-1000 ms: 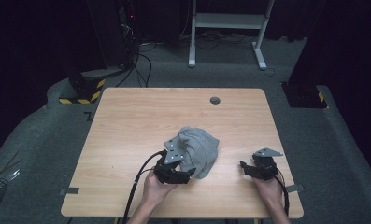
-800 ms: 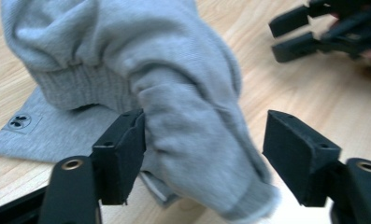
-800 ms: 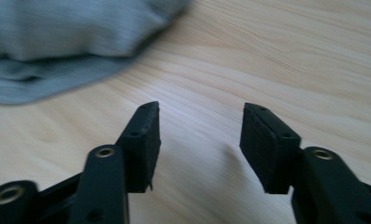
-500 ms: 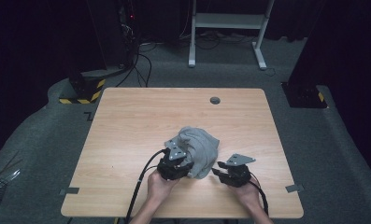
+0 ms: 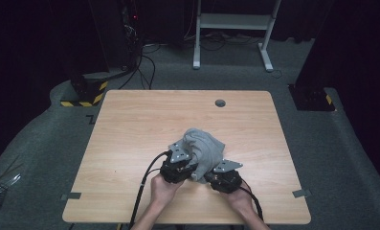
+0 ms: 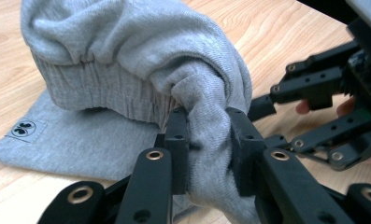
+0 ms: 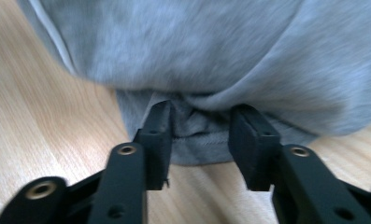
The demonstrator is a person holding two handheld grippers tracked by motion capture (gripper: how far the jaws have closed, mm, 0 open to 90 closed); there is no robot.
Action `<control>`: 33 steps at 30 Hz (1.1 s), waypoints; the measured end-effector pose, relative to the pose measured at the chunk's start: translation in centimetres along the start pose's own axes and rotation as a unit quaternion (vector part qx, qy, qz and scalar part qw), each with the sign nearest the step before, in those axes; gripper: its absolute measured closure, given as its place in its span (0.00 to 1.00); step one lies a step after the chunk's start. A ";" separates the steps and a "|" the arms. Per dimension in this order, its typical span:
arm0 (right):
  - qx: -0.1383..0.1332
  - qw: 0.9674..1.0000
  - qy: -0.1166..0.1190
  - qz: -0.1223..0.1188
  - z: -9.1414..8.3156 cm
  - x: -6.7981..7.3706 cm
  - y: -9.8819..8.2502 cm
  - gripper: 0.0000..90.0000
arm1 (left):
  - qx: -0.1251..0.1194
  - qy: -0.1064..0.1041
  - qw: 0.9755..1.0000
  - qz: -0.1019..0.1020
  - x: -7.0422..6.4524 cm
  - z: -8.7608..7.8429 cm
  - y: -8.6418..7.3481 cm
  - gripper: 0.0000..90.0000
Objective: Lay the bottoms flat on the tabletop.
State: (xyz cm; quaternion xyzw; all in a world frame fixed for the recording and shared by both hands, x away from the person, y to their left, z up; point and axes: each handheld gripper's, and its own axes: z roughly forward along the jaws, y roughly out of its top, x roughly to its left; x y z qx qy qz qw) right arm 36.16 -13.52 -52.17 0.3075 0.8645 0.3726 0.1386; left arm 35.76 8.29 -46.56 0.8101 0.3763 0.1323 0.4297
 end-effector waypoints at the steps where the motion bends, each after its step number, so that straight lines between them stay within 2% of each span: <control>1: 0.002 1.000 0.000 -0.015 0.0 0.2 0.1 0.76 | -0.001 0.001 1.000 0.000 0.1 -0.1 0.2 0.82; 2: 0.002 1.000 0.000 -0.015 0.0 0.2 0.1 0.76 | -0.002 0.003 1.000 0.001 0.1 -0.2 0.3 0.82; 4: 0.002 1.000 0.005 -0.027 -0.1 0.3 0.0 0.82 | -0.007 0.007 1.000 0.000 0.3 -0.5 0.7 0.82; 8: 0.006 0.999 0.014 -0.033 -0.2 0.2 0.0 0.92 | -0.008 0.016 1.000 0.002 0.8 -0.9 1.2 0.82; 15: 0.011 0.999 0.017 -0.044 -1.0 0.2 -0.5 0.96 | -0.023 0.034 0.999 -0.010 2.1 -1.8 1.7 0.82; 22: 0.000 0.999 0.014 -0.036 -2.4 -0.7 -1.6 0.97 | -0.026 0.072 0.997 -0.027 4.0 -2.4 1.3 0.82; 23: -0.001 0.999 0.008 -0.039 -3.0 -0.8 -1.9 0.97 | -0.024 0.089 0.995 -0.029 4.6 -2.5 1.1 0.82; 24: -0.001 0.999 0.008 -0.039 -3.0 -0.8 -1.9 0.97 | -0.024 0.089 0.995 -0.029 4.6 -2.5 1.1 0.82; 26: -0.005 0.999 0.003 -0.038 -3.3 -1.1 -2.1 0.97 | -0.020 0.098 0.994 -0.033 5.2 -2.5 0.8 0.82; 28: -0.008 1.000 -0.001 -0.028 -3.7 -1.6 -2.3 0.97 | -0.006 0.112 0.993 -0.033 5.8 -2.3 0.2 0.82; 29: -0.010 1.000 0.000 -0.023 -3.8 -1.8 -2.4 0.97 | 0.003 0.117 0.993 -0.034 6.0 -2.1 0.0 0.82; 31: -0.012 1.000 0.005 -0.012 -3.8 -2.0 -2.5 0.97 | 0.040 0.132 0.990 -0.031 6.8 -1.0 -1.0 0.82; 33: -0.009 1.000 0.003 -0.019 -3.8 -1.8 -2.4 0.97 | 0.050 0.137 0.989 -0.033 7.1 -0.5 -1.6 0.81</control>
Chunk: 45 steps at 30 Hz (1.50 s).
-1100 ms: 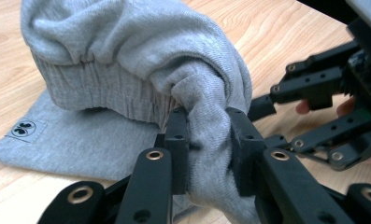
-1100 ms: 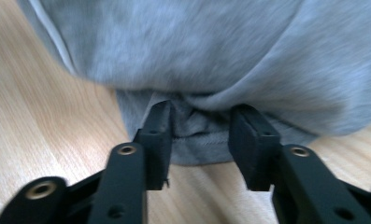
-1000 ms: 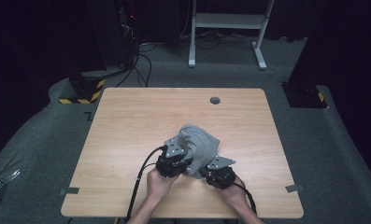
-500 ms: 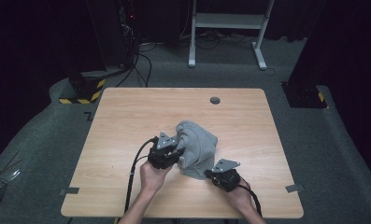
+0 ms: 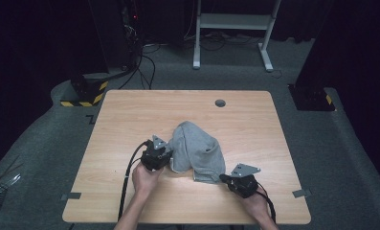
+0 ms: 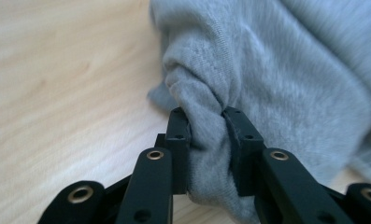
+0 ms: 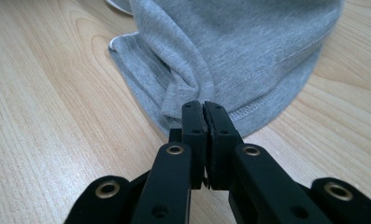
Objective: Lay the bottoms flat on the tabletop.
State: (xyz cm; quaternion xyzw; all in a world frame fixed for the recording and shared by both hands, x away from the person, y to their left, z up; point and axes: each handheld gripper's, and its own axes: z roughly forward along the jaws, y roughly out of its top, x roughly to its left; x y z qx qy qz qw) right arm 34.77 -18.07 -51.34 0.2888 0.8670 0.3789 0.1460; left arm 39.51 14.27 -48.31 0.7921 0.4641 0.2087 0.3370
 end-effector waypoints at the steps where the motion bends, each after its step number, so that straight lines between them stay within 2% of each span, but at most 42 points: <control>1: 0.000 1.000 -0.001 -0.004 0.0 0.1 0.1 0.97 | -0.002 0.002 1.000 -0.005 0.1 0.1 -0.3 0.80; 4: -0.009 1.000 0.001 -0.008 0.0 0.3 0.3 0.97 | -0.016 0.001 1.000 -0.011 -0.4 -0.4 -0.5 0.70; 5: -0.011 1.000 0.002 -0.007 0.0 0.3 0.4 0.97 | -0.021 0.005 1.000 -0.009 -0.7 -0.8 -0.5 0.65; 6: -0.014 1.000 0.004 -0.007 -0.1 0.5 0.6 0.97 | -0.024 0.006 1.000 -0.007 -1.0 -1.3 -0.4 0.56; 7: -0.014 1.000 0.004 -0.007 -0.1 0.5 0.6 0.97 | -0.030 0.004 1.000 -0.007 -1.3 -1.7 -0.4 0.56; 8: -0.014 1.000 0.005 -0.009 -0.1 0.7 0.9 0.97 | -0.034 0.002 0.999 -0.007 -1.7 -2.1 -0.3 0.50; 12: -0.014 1.000 0.001 -0.018 -0.2 0.9 1.3 0.97 | -0.055 -0.011 0.998 0.007 -3.2 -3.1 -0.2 0.46; 15: -0.017 1.000 0.001 -0.015 -0.3 0.9 1.6 0.97 | -0.050 -0.050 0.997 0.029 -4.5 -3.1 0.0 0.46; 16: -0.018 1.000 0.003 -0.013 -0.3 1.0 1.7 0.97 | -0.044 -0.068 0.996 0.046 -5.5 -2.8 0.1 0.46; 17: -0.018 1.000 0.003 -0.013 -0.3 1.0 1.7 0.97 | -0.044 -0.068 0.996 0.046 -5.5 -2.8 0.1 0.46; 18: -0.017 1.000 0.005 -0.014 -0.3 1.1 1.9 0.97 | -0.036 -0.085 0.994 0.056 -6.5 -2.4 0.1 0.46; 20: -0.017 1.000 0.007 -0.017 -0.2 1.2 2.0 0.97 | -0.030 -0.092 0.993 0.064 -6.9 -2.1 0.1 0.45; 22: -0.019 1.000 0.009 -0.018 -0.2 1.3 2.1 0.97 | -0.022 -0.084 0.993 0.077 -7.9 -1.3 0.1 0.45; 25: -0.023 0.999 0.012 -0.018 -0.1 1.3 2.3 0.97 | -0.015 -0.086 0.994 0.070 -8.2 -0.5 0.3 0.45; 28: -0.027 0.999 0.017 -0.017 0.0 1.4 2.4 0.97 | -0.011 -0.077 0.995 0.063 -8.2 0.1 0.6 0.51; 32: -0.027 0.999 0.021 -0.024 0.3 1.6 2.3 0.96 | -0.009 -0.075 0.995 0.061 -7.9 0.4 1.0 0.73; 34: -0.026 0.999 0.022 -0.023 0.4 1.6 2.1 0.90 | -0.011 -0.084 0.995 0.058 -7.7 0.4 1.0 0.84; 36: -0.024 0.999 0.024 -0.015 0.5 1.4 1.7 0.80 | -0.015 -0.087 0.994 0.064 -7.6 0.2 1.0 0.94; 39: -0.013 1.000 0.010 -0.008 0.6 1.2 1.1 0.68 | -0.023 -0.094 0.993 0.062 -7.3 -0.3 1.0 0.97; 41: -0.001 1.000 0.008 -0.005 0.8 1.1 0.8 0.65 | -0.029 -0.100 0.993 0.060 -7.1 -0.8 1.1 0.98; 44: 0.009 1.000 0.003 -0.006 1.0 1.1 0.7 0.67 | -0.042 -0.101 0.992 0.061 -6.8 -1.4 1.5 0.98; 45: 0.014 1.000 0.003 -0.008 1.2 1.1 0.7 0.70 | -0.046 -0.104 0.992 0.059 -6.7 -1.7 1.7 0.98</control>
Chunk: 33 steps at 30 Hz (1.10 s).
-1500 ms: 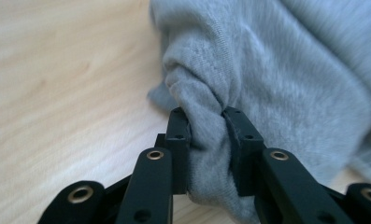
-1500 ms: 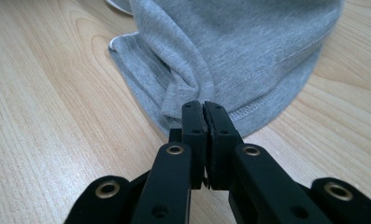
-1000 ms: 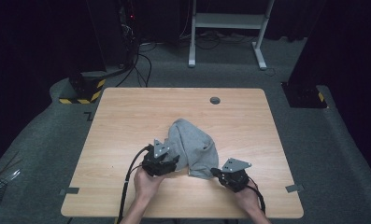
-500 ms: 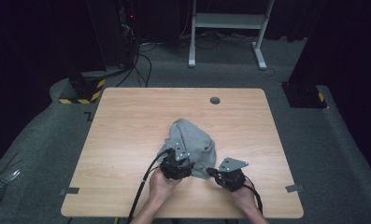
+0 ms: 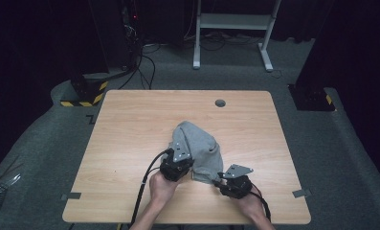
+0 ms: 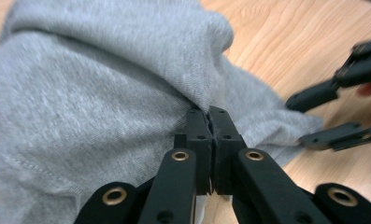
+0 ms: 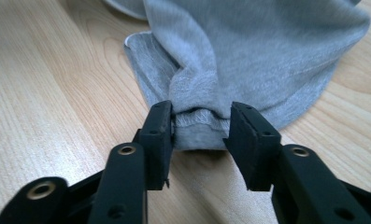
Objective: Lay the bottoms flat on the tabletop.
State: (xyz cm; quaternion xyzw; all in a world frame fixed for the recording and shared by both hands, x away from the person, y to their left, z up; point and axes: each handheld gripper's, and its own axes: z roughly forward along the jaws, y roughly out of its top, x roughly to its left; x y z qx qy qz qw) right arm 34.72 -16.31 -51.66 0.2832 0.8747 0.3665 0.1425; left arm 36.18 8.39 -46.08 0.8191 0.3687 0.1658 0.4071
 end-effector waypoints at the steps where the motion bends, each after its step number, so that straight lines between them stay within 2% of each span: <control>1: 0.005 1.000 -0.001 -0.001 0.1 0.0 0.0 0.74 | -0.005 -0.001 1.000 -0.002 0.1 -0.3 0.1 0.98; 6: 0.008 1.000 -0.010 -0.008 0.0 0.0 -0.1 0.91 | -0.024 0.008 1.000 -0.010 1.2 -1.9 0.6 0.99; 8: -0.001 1.000 -0.020 -0.009 -0.3 -0.1 -0.2 0.95 | -0.033 0.015 0.999 -0.011 1.6 -2.7 0.7 0.99; 9: -0.015 1.000 -0.025 -0.003 -0.8 -0.3 -0.2 0.96 | -0.039 0.016 0.999 -0.018 2.1 -3.2 0.6 0.99; 10: -0.015 1.000 -0.025 -0.003 -0.8 -0.3 -0.2 0.96 | -0.039 0.016 0.999 -0.018 2.1 -3.2 0.6 0.99; 13: -0.039 0.999 -0.024 -0.001 -1.5 -0.4 0.1 0.97 | -0.042 0.020 0.999 -0.028 2.8 -3.8 0.3 0.99; 16: -0.052 0.998 -0.020 -0.011 -1.9 -0.1 0.7 0.97 | -0.042 0.024 0.998 -0.041 3.5 -4.0 -0.2 0.99; 20: -0.058 0.998 -0.007 -0.019 -1.7 0.4 1.2 0.96 | -0.017 0.009 0.998 -0.056 3.7 -3.5 -1.1 0.96; 21: -0.059 0.998 0.003 -0.021 -1.2 0.7 1.4 0.96 | -0.007 -0.007 0.998 -0.062 3.2 -3.2 -1.3 0.80; 23: -0.055 0.998 0.012 -0.025 -0.9 1.0 1.5 0.96 | -0.004 -0.011 0.998 -0.062 2.9 -2.9 -1.4 0.66; 24: -0.055 0.998 0.012 -0.025 -0.9 1.0 1.5 0.96 | 0.001 -0.013 0.998 -0.060 2.6 -2.6 -1.4 0.66; 26: -0.047 0.998 0.021 -0.029 -0.4 1.5 1.6 0.96 | 0.010 -0.016 0.998 -0.055 1.9 -1.9 -1.4 0.55; 28: -0.045 0.998 0.026 -0.037 -0.2 1.9 1.7 0.96 | 0.020 -0.011 0.999 -0.045 1.2 -1.0 -1.3 0.50; 29: -0.043 0.998 0.030 -0.040 0.0 2.0 1.8 0.96 | 0.022 -0.009 0.999 -0.044 1.1 -0.6 -1.3 0.50; 30: -0.039 0.998 0.036 -0.041 0.1 2.1 1.8 0.95 | 0.025 -0.006 0.999 -0.040 0.9 -0.3 -1.3 0.55; 31: -0.036 0.997 0.041 -0.045 0.2 2.1 1.9 0.92 | 0.028 -0.004 0.999 -0.037 0.9 -0.1 -1.3 0.63; 33: -0.031 0.997 0.047 -0.044 0.3 2.1 1.9 0.78 | 0.035 -0.009 0.999 -0.036 1.1 0.2 -1.3 0.80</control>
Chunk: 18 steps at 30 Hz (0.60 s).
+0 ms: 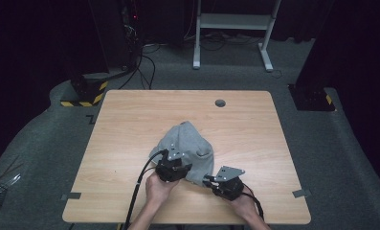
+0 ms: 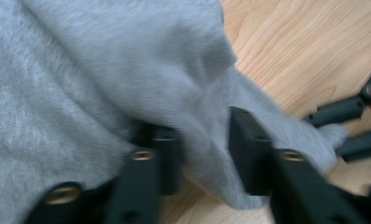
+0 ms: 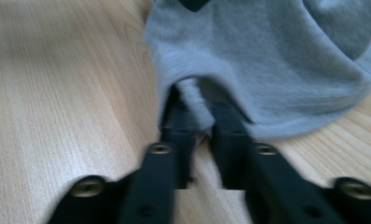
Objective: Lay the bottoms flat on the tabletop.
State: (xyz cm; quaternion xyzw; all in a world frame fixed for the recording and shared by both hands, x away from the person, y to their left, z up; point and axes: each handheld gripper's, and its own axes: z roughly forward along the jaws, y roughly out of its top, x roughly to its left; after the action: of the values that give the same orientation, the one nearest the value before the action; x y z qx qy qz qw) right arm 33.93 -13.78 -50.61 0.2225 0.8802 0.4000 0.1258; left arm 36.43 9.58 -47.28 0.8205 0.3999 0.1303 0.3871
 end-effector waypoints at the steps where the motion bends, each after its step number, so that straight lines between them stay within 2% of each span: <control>1: 0.003 1.000 -0.004 0.004 0.0 -0.1 -0.1 0.73 | 0.000 -0.001 1.000 0.000 0.1 0.0 0.0 0.87; 2: 0.000 1.000 -0.001 0.010 -0.4 -0.4 -0.3 0.66 | -0.002 -0.001 1.000 0.000 0.2 -0.2 -0.1 0.96; 6: -0.017 1.000 0.000 0.014 -1.4 -1.1 -0.9 0.61 | -0.019 0.005 1.000 0.000 0.6 -1.6 -0.6 0.97; 10: -0.035 0.998 -0.010 0.044 -2.5 -2.6 -1.5 0.59 | -0.017 0.004 1.000 0.001 1.1 -2.4 -1.4 0.97; 12: -0.042 0.997 -0.020 0.065 -2.6 -3.5 -1.6 0.60 | -0.017 0.001 1.000 -0.006 1.3 -2.5 -1.7 0.97; 15: -0.017 0.995 -0.051 0.087 -1.7 -4.3 -1.1 0.61 | -0.017 -0.003 1.000 -0.008 1.4 -2.5 -2.0 0.97; 18: -0.004 0.993 -0.064 0.098 -0.2 -4.9 -0.1 0.59 | -0.018 -0.005 1.000 -0.004 1.3 -2.5 -2.1 0.97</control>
State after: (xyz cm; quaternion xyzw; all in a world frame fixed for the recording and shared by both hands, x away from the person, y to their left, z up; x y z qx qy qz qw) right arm 38.10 -16.36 -50.33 0.3324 0.8427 0.3989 0.1425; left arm 34.87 12.68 -47.30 0.8125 0.3989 0.1317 0.4042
